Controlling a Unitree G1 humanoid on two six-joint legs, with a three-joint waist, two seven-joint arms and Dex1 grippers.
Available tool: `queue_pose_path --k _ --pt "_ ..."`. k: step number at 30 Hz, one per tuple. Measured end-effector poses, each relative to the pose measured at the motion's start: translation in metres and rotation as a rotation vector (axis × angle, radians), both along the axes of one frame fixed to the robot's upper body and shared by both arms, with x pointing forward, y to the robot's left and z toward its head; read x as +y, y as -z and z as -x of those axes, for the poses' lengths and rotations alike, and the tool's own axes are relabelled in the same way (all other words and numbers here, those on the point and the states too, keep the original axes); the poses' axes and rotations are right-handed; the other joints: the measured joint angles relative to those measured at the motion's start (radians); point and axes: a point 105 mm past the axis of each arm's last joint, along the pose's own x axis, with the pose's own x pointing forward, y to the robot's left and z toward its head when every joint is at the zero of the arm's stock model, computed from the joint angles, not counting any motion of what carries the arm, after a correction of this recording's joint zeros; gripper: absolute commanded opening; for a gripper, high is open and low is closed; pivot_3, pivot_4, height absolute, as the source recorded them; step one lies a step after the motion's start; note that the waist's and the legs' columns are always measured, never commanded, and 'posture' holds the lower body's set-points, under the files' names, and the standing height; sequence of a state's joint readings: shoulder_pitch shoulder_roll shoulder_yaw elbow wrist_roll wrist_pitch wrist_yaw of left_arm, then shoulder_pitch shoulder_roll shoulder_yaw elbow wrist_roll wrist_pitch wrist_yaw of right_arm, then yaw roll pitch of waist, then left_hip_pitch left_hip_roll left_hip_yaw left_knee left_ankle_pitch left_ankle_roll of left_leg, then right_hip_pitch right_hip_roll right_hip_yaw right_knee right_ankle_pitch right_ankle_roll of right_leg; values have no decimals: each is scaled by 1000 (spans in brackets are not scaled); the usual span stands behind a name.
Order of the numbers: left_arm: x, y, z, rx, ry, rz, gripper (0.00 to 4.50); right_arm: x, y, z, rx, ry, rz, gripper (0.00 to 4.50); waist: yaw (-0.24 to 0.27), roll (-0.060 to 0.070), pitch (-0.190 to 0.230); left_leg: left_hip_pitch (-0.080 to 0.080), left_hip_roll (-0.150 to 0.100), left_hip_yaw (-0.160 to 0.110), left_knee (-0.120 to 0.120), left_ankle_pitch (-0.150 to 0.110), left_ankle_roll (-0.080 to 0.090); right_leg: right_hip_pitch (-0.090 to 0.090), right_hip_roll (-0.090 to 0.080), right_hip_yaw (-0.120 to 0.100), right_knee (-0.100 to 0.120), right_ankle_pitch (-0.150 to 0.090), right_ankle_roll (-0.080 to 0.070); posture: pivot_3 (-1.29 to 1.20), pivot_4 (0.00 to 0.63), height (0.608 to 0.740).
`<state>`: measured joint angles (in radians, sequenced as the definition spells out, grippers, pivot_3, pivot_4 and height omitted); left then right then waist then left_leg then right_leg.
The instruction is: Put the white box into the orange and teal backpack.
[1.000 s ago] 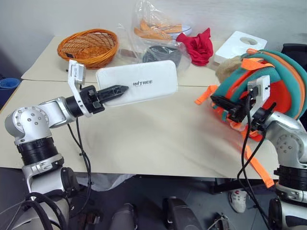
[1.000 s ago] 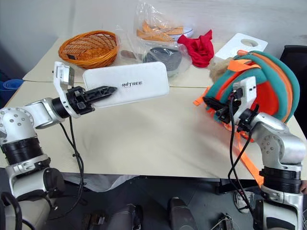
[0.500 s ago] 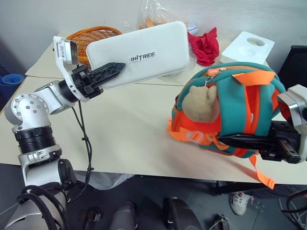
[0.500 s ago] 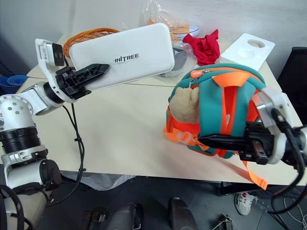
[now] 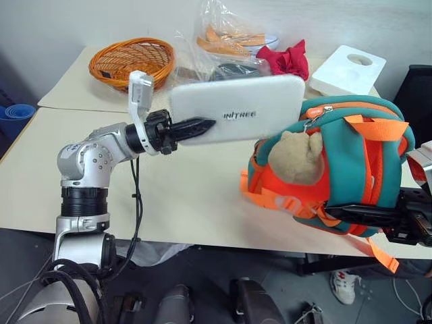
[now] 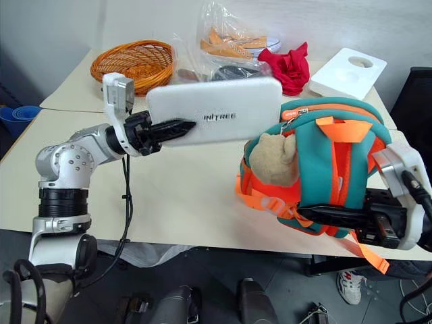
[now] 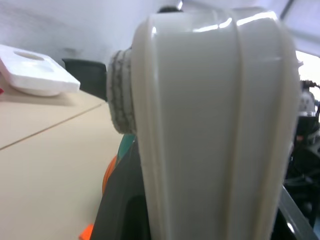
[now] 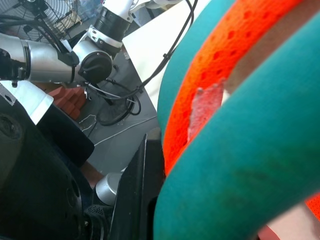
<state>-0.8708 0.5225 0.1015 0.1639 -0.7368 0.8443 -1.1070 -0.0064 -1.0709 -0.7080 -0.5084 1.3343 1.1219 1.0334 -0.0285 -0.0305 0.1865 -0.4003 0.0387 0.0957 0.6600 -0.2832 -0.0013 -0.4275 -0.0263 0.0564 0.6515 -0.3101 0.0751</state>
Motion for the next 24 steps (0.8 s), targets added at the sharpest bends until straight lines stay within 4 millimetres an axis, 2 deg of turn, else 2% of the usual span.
queue_pose_path --k 5,8,11,15,16,18,20,22,24 --pt "6 16 11 -112 83 -218 1259 -2 9 -11 -8 27 31 8 0 0 0 0 0 0 0 -1 3 0 0 0 0 0 0 0 150 740" --pt "-5 20 5 -213 123 -326 1259 -1 13 -22 -26 30 50 8 3 0 0 -1 -1 -1 2 -3 8 0 0 0 0 0 0 0 150 740" --pt "-33 23 0 -297 159 -367 1259 5 12 -31 -58 17 53 8 7 0 0 -3 -2 -1 4 -5 11 0 -1 0 -1 1 1 0 150 740" --pt "-94 44 -5 -324 155 -344 1259 14 17 -39 -63 -5 49 8 15 0 0 -7 -2 -1 6 -6 13 -1 -1 1 -6 3 5 0 150 740" --pt "-117 49 -7 -337 117 -339 1259 17 18 -41 -68 -2 33 8 19 0 0 -7 -2 -1 6 -6 14 -1 -2 1 -6 3 6 0 150 740" --pt "-153 57 -5 -353 74 -340 1992 24 19 -43 -74 -14 23 0 28 0 0 -8 -3 0 7 -6 15 -1 -2 2 -7 4 7 0 150 740" --pt "-166 59 -4 -357 51 -336 2565 28 20 -43 -80 -14 20 0 24 0 0 -7 -3 0 6 -6 15 -1 -2 3 -6 4 7 0 150 740" --pt "-154 53 -13 -354 -10 -338 3133 27 21 -45 -77 5 22 0 13 0 0 -4 -3 -1 5 -6 15 -1 0 6 -4 4 7 0 150 740" --pt "-132 47 -20 -354 -59 -351 3697 27 24 -44 -71 16 30 0 -4 0 0 -2 -3 -2 4 -5 13 -2 1 6 -1 3 6 0 150 740"
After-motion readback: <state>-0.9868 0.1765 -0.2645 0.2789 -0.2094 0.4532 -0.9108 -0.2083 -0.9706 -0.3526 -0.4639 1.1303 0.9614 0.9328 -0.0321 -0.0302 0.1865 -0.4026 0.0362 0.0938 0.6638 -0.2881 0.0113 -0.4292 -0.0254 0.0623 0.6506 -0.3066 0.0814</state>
